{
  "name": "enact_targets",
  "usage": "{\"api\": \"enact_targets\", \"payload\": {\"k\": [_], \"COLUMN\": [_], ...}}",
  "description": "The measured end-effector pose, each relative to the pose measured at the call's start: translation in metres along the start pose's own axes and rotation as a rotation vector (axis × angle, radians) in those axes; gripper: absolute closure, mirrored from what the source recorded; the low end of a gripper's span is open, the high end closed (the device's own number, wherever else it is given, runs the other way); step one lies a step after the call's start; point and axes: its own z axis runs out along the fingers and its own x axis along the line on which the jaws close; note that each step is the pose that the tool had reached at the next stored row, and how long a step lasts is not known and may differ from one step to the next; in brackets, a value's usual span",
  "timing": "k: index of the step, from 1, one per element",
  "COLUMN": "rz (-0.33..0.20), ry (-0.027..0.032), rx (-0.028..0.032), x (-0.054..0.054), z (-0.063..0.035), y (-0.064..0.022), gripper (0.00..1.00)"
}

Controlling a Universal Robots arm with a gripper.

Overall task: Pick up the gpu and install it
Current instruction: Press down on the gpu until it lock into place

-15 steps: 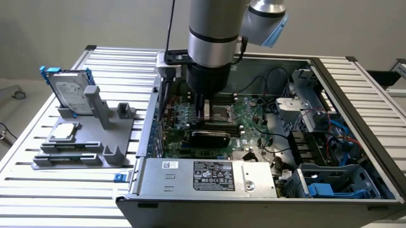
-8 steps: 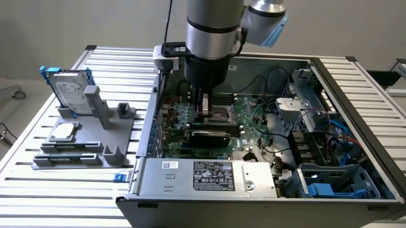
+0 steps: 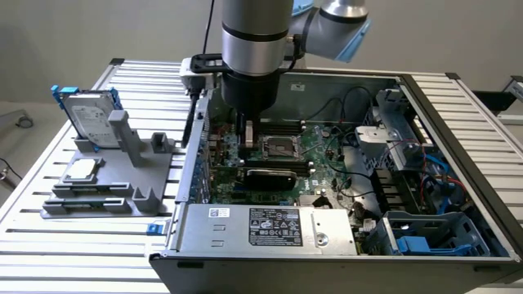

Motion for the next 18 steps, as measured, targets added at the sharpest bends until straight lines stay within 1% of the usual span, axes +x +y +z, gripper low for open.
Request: {"api": "enact_targets", "payload": {"k": [3,6,9,11,13,15,16,18], "rz": [-0.001,-0.003,-0.004,-0.004,-0.004,-0.004,-0.004,-0.004], "ry": [0.0001,0.0002,0.0021,0.0037,0.0048,0.0047,0.0044,0.0037], "rx": [-0.0001,-0.0001,-0.0017,-0.0045,-0.0101,-0.0179,-0.0229,-0.0353], "x": [0.0,0.001,0.001,0.001,0.001,0.001,0.001,0.002], "z": [0.0005,0.0009,0.0012,0.0013,0.0014,0.0015,0.0015,0.0017], "y": [0.0095,0.0166,0.0209,0.0231,0.0252,0.0269,0.0276,0.0284], "gripper": [0.89,0.89,0.89,0.89,0.89,0.89,0.89,0.89]}}
